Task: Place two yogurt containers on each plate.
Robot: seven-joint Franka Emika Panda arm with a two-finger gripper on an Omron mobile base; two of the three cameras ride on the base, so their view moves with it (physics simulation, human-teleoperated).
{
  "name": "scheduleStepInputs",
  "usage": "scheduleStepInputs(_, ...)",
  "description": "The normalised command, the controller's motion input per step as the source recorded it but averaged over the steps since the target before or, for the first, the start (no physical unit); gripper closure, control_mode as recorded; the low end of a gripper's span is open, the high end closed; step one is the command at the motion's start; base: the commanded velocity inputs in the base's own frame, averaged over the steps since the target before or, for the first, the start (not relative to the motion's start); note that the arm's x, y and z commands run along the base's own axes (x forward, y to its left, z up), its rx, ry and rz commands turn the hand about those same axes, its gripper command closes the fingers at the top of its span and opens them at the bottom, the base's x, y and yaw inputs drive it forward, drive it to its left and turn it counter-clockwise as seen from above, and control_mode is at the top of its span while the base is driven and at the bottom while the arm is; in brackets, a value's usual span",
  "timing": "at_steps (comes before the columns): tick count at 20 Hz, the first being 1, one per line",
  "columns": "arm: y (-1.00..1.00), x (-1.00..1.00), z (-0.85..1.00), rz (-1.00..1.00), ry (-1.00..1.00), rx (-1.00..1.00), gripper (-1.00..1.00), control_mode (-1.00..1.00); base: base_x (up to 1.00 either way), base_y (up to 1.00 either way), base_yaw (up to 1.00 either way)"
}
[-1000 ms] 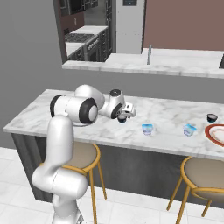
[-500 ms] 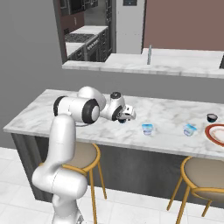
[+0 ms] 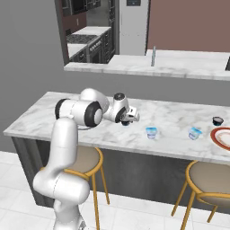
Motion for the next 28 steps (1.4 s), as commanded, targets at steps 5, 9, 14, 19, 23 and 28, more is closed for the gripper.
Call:
scheduleStepInputs(5, 0.04, -0.25, 0.31, -0.02, -0.07, 0.0, 1.0, -1.0, 0.0, 0.0, 0.0)
scheduleStepInputs(9, 0.21, -0.31, 0.51, -0.05, -0.2, 0.11, 1.0, -1.0, 0.0, 0.0, 0.0)
scheduleStepInputs(14, 0.39, -0.33, 0.41, -0.05, -0.14, 0.17, 1.0, -1.0, 0.0, 0.0, 0.0)
scheduleStepInputs(19, 0.53, -0.37, 0.2, -0.02, -0.06, 0.19, 1.0, -1.0, 0.0, 0.0, 0.0)
scheduleStepInputs(23, 0.58, -0.39, 0.16, 0.0, 0.0, 0.15, 1.0, -1.0, 0.0, 0.0, 0.0)
scheduleStepInputs(28, 0.64, -0.25, 0.22, 0.0, 0.0, 0.02, 1.0, -1.0, 0.0, 0.0, 0.0)
